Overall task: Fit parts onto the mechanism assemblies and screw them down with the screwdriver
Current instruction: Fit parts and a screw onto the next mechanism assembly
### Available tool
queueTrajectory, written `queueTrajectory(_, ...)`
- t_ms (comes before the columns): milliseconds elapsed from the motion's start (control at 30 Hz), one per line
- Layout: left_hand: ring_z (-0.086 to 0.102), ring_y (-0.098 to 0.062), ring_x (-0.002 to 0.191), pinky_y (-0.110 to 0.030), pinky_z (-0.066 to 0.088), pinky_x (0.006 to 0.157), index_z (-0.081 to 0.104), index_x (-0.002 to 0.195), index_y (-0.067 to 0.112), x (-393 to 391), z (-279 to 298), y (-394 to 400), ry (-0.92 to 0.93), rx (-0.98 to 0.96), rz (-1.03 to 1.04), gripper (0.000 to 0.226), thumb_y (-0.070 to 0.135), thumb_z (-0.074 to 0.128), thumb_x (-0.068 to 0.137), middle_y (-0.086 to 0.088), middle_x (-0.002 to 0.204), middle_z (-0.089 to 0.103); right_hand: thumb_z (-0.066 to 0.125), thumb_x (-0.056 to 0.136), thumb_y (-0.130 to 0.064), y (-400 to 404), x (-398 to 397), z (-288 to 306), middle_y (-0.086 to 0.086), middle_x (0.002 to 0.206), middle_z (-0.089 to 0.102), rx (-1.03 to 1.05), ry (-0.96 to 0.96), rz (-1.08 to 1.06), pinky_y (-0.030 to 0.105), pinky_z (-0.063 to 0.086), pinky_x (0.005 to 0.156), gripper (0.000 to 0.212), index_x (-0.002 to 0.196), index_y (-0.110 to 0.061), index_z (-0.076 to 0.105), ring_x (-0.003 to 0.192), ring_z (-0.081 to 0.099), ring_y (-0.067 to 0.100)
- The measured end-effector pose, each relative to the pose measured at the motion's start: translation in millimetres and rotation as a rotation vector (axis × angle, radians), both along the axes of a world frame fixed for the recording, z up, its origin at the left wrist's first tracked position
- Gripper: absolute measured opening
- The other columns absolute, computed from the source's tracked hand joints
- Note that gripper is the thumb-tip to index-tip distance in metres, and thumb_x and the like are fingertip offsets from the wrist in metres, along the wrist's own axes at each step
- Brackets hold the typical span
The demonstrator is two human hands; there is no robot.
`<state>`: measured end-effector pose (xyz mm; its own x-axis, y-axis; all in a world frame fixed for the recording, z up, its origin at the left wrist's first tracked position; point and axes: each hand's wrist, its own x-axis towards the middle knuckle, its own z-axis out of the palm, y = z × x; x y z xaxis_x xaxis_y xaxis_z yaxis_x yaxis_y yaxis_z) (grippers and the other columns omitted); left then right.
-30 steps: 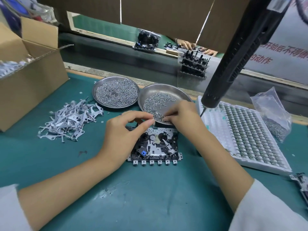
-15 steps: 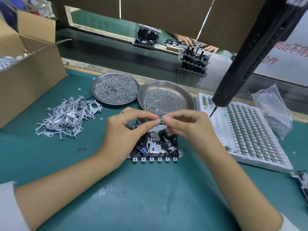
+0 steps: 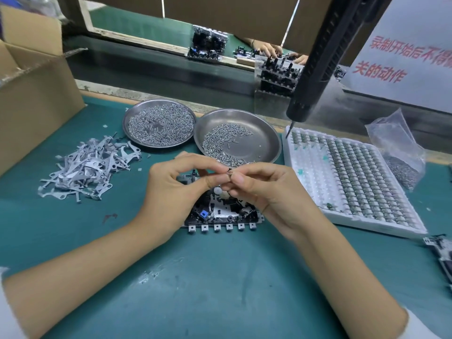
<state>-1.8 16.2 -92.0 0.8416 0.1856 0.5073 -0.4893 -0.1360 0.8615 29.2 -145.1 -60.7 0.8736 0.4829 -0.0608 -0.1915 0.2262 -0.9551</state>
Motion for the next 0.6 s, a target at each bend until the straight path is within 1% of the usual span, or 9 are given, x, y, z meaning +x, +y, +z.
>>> queueTrajectory(67,0.065,-0.016,0.076,-0.028,0.05,0.071,0.075,0.079,0.03,0.9,0.1,0.3,0.002,-0.034,-0.032,0.013,0.027,0.077,0.066,0.005,0.08,0.073,0.069,0.068,-0.004,0.7,-0.3,-0.6,0.015,0.073,0.07,0.003,0.003,-0.008,0.022,0.055,0.064,0.016,0.081,0.005,0.07,0.064,0.068,0.018)
queueTrajectory(167,0.066,-0.012,0.074,-0.021,0.049,0.073,0.075,0.079,0.024,1.9,0.3,0.3,-0.01,-0.062,-0.081,0.012,0.025,0.076,0.067,0.005,0.079,0.073,0.068,0.068,-0.003,1.3,-0.8,-0.8,0.014,0.072,0.07,0.01,0.004,-0.017,0.022,0.055,0.063,0.017,0.082,0.006,0.069,0.064,0.067,0.019)
queueTrajectory(300,0.066,-0.012,0.075,-0.022,0.051,0.075,0.077,0.077,0.028,2.1,0.6,0.3,0.001,-0.094,-0.103,0.011,0.026,0.076,0.066,0.006,0.079,0.073,0.069,0.067,-0.004,1.4,-0.6,-1.2,0.013,0.071,0.07,0.025,0.004,-0.015,0.021,0.054,0.063,0.015,0.079,0.003,0.072,0.064,0.067,0.018)
queueTrajectory(467,0.066,-0.013,0.075,-0.024,0.052,0.075,0.077,0.078,0.028,2.3,0.7,1.0,0.004,-0.098,-0.104,0.012,0.023,0.077,0.066,0.005,0.079,0.073,0.07,0.067,-0.005,1.2,0.1,-1.7,0.013,0.072,0.071,0.027,-0.004,-0.006,0.021,0.054,0.064,0.015,0.08,0.001,0.074,0.066,0.068,0.018)
queueTrajectory(600,0.066,-0.012,0.074,-0.022,0.052,0.073,0.077,0.076,0.03,1.5,2.0,-0.1,-0.018,-0.107,-0.129,0.018,0.015,0.076,0.067,0.006,0.079,0.073,0.072,0.065,-0.007,0.9,0.2,-1.1,0.011,0.073,0.071,0.004,0.0,0.014,0.021,0.054,0.065,0.016,0.08,-0.002,0.076,0.068,0.068,0.017)
